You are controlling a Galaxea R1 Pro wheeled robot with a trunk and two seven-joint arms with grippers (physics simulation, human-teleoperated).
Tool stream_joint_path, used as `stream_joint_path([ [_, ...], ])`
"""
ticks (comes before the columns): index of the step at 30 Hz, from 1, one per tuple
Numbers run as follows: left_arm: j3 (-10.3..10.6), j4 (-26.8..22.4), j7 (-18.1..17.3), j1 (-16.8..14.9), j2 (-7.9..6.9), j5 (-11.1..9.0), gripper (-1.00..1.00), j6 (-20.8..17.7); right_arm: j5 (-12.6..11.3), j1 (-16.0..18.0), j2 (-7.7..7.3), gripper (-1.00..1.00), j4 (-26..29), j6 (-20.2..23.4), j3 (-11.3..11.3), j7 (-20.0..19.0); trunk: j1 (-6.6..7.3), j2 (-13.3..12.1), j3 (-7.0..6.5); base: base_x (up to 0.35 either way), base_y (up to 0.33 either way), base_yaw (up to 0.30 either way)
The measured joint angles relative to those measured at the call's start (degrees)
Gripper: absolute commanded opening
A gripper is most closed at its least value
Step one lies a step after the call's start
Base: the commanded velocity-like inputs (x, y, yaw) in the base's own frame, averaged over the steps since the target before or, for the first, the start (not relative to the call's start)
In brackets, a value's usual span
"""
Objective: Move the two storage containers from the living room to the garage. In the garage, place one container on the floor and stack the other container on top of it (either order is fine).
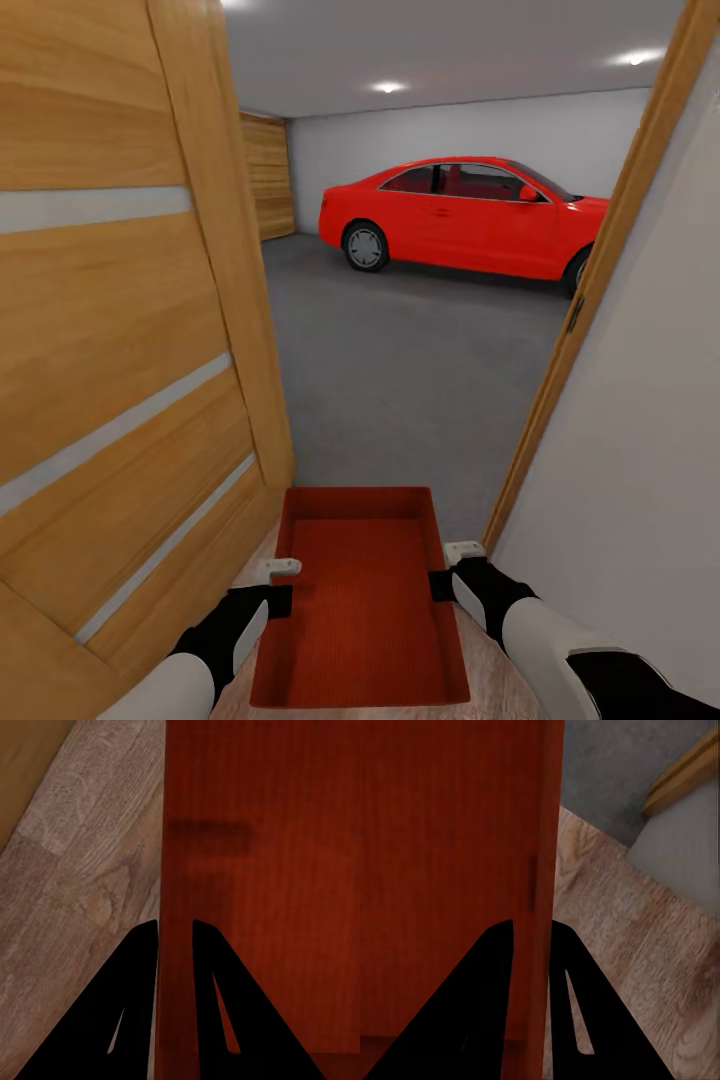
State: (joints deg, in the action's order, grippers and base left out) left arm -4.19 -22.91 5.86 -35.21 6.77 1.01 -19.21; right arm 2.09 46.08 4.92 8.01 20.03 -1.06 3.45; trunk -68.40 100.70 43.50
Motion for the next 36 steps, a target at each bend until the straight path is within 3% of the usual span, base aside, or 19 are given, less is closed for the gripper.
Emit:
stream_joint_path([
  [15,0.00,-0.02,-0.17,0.00,-0.12,0.05,-1.00,-0.04,0.03,0.00,0.15,-1.00,-0.02,0.01,0.06,0.24,0.00,0.00,0.00,0.042,0.167,-0.016],
  [29,0.00,0.04,-0.03,-0.02,-0.02,0.00,-1.00,0.01,-0.02,-0.01,0.02,-1.00,0.00,0.01,0.00,0.05,0.00,0.00,0.00,0.001,0.003,-0.236],
  [36,-0.01,-0.02,0.01,0.01,0.00,0.01,-1.00,-0.01,0.02,0.00,0.01,-1.00,0.00,-0.01,0.00,-0.01,0.00,0.00,0.00,0.000,0.103,-0.084],
])
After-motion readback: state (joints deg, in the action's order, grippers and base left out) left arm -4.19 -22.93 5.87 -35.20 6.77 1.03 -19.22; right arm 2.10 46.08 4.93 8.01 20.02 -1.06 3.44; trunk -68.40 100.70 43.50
